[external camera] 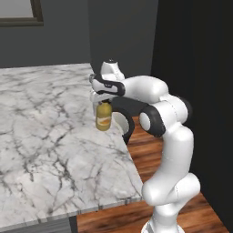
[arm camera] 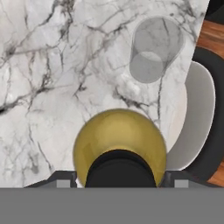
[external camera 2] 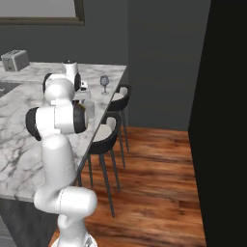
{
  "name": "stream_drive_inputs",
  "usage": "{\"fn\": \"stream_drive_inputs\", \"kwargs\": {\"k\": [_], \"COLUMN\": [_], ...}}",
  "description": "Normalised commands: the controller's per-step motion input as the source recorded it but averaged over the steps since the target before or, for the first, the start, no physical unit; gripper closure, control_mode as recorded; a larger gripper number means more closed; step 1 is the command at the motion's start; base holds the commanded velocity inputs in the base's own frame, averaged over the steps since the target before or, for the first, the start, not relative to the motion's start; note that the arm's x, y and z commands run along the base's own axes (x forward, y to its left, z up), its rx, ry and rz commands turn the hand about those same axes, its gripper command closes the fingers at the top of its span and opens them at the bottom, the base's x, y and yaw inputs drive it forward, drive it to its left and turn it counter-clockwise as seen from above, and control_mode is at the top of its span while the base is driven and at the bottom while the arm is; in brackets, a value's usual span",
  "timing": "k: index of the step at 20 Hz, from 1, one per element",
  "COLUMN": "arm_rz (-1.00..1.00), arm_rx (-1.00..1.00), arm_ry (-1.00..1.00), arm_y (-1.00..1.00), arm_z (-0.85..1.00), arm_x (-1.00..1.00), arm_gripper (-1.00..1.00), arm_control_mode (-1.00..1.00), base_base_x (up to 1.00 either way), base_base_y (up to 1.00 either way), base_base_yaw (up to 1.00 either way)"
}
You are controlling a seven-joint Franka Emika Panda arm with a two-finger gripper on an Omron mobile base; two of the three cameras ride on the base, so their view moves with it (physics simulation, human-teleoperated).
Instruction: There is a wine glass and glass cup on the dining counter. Place the wine bottle next to the wine glass and the juice bottle next to the glass cup.
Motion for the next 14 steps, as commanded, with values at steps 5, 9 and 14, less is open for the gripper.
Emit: {"fn": "stream_drive_inputs", "kwargs": {"k": [5,9,14], "arm_rz": [0.00,0.00,0.00], "arm_rx": [-0.01,-0.02,-0.01], "arm_ry": [-0.03,0.00,-0.03], "arm_y": [0.12,0.02,0.00], "arm_z": [-0.13,-0.16,-0.17], "arm_x": [0.20,0.27,0.15], "arm_gripper": [1.00,1.00,1.00], "arm_control_mode": [-1.00,-1.00,-1.00], "base_base_x": [0.00,0.00,0.00], "base_base_y": [0.00,0.00,0.00], "base_base_yaw": [0.00,0.00,0.00]}}
